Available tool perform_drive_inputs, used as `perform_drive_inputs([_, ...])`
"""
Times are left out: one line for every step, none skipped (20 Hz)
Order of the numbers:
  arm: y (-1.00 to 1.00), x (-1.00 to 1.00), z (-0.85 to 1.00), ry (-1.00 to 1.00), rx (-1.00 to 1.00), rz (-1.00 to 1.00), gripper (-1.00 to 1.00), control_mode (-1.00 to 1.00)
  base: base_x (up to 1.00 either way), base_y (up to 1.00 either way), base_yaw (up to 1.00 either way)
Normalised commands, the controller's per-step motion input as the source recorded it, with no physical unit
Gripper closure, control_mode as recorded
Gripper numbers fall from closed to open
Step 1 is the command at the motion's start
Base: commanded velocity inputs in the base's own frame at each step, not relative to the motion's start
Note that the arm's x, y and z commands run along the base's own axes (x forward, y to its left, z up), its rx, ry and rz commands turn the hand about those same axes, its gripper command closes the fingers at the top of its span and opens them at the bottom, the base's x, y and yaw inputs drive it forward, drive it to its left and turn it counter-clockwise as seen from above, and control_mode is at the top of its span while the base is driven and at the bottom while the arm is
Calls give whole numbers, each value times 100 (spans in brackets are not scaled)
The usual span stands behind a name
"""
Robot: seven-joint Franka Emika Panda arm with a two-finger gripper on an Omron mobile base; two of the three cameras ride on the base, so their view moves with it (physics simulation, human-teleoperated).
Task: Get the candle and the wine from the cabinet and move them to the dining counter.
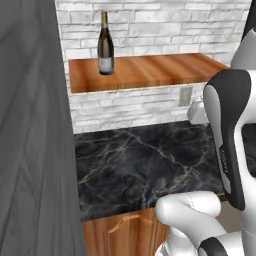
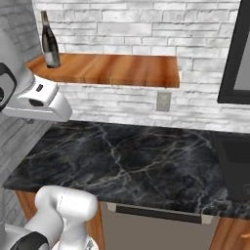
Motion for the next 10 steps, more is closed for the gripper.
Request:
perform_drive_inputs([0, 0, 0, 0, 0, 0, -100, 100, 14, 47, 3])
perform_drive_inputs([0, 0, 0, 0, 0, 0, -100, 100, 4, 50, 3])
perform_drive_inputs([0, 0, 0, 0, 0, 0, -100, 100, 1, 50, 4])
perform_drive_inputs([0, 0, 0, 0, 0, 0, -100, 100, 0, 50, 4])
perform_drive_inputs([0, 0, 0, 0, 0, 0, -100, 100, 0, 50, 4])
perform_drive_inputs([0, 0, 0, 0, 0, 0, -100, 100, 0, 51, 4])
perform_drive_inputs([0, 0, 0, 0, 0, 0, -100, 100, 0, 53, 4])
perform_drive_inputs([0, 0, 0, 0, 0, 0, -100, 100, 0, 54, 3])
perform_drive_inputs([0, 0, 0, 0, 0, 0, -100, 100, 0, 51, 3])
perform_drive_inputs([0, 0, 0, 0, 0, 0, -100, 100, 0, 53, 3])
